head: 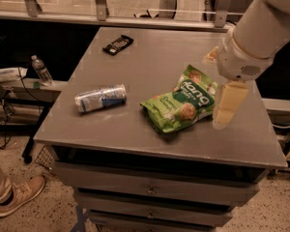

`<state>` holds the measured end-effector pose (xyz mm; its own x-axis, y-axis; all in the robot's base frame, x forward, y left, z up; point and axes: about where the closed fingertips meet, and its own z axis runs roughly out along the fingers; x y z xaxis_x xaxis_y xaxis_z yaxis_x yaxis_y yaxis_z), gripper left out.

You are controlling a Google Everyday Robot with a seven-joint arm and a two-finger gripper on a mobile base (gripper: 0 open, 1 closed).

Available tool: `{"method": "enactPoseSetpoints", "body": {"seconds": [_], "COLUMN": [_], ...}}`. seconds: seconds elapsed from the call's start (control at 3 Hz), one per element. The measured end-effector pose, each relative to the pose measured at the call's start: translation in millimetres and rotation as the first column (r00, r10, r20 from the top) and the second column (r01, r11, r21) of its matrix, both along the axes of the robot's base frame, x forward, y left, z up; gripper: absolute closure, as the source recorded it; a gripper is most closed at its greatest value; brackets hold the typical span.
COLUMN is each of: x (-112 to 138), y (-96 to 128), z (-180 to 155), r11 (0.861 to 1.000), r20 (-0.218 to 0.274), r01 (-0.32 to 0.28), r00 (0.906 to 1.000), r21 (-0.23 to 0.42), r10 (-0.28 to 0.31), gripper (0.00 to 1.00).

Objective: Pick green rice chip bag

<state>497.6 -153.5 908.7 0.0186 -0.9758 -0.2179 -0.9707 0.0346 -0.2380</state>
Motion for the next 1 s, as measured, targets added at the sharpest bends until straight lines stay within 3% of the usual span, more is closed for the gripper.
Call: {"method": "enactPoseSetpoints", "body": {"seconds": [0.33, 1.0], "x": [16.5, 40.2], "y": [13.5, 33.1], "z": [-15.0, -47.2], "r11": [0.994, 0.966], "r20": [0.009, -0.008], "r01": [-0.104, -0.244], "r00": [0.9945, 0.9698], "r21": [-0.019, -0.089], "r10": [0.104, 0.244], "gripper": [0.00, 0.00]}}
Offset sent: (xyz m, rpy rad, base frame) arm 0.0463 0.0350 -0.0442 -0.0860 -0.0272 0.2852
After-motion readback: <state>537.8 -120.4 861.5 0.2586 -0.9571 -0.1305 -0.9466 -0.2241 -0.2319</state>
